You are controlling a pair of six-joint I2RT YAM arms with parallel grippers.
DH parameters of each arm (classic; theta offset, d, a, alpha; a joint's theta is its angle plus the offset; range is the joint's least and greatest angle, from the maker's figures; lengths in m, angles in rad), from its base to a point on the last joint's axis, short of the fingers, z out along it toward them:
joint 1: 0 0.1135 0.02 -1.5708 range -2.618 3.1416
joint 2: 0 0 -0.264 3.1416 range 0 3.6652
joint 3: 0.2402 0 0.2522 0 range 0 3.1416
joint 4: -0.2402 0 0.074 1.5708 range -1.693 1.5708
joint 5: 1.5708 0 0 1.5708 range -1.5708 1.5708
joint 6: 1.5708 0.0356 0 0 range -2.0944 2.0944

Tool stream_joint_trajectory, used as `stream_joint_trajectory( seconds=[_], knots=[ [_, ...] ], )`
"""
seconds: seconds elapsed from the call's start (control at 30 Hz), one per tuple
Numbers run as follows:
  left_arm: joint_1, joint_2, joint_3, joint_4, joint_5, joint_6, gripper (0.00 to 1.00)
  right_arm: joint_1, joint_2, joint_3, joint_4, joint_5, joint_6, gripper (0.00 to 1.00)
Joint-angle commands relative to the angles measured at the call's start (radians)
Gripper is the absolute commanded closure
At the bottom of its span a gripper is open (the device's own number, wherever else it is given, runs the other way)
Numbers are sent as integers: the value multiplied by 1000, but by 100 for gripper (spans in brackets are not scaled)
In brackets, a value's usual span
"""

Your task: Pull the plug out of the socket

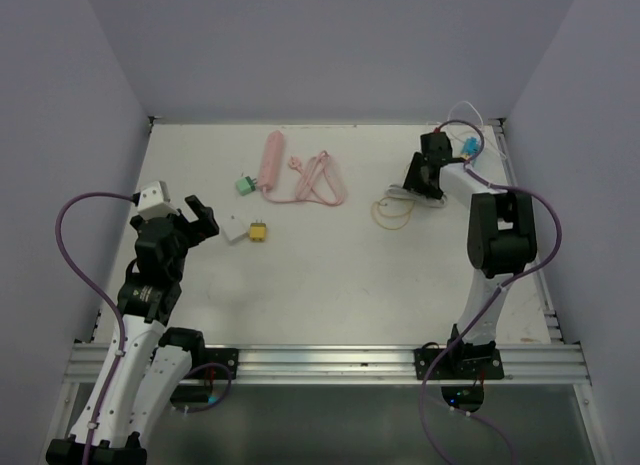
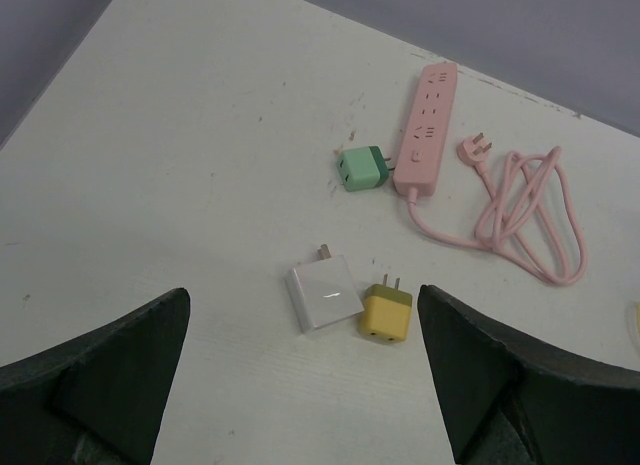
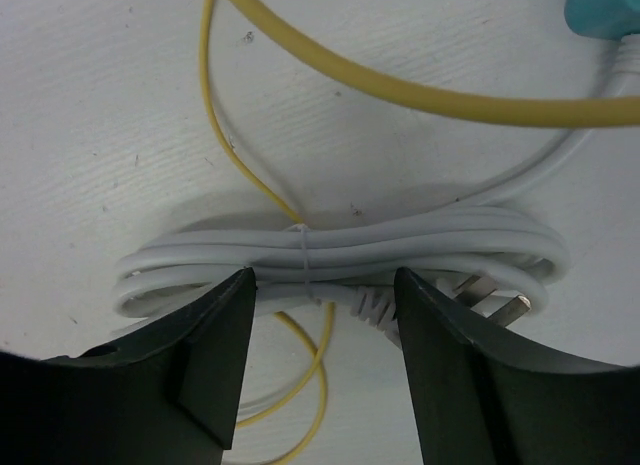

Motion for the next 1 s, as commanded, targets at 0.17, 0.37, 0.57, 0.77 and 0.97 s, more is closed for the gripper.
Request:
stream_joint_trajectory(
  seconds=[0.17,0.37,0.57,0.77,0.97],
  knots=[
    [-5,1,-11,32,-3,24,1,26,-1,-147,-60,-121,4,53],
    [-5,2,-11,33,0,24,0,108,-77,-237,-86,-159,10,68],
    [-5,5,-13,32,1,24,1,213,-174,-358,-81,-210,50,72],
    [-5,8,-13,27,1,24,0,335,-297,-484,-95,-240,119,77],
    [-5,13,-16,29,14,26,1,562,-456,-639,-139,-269,249,76]
  ],
)
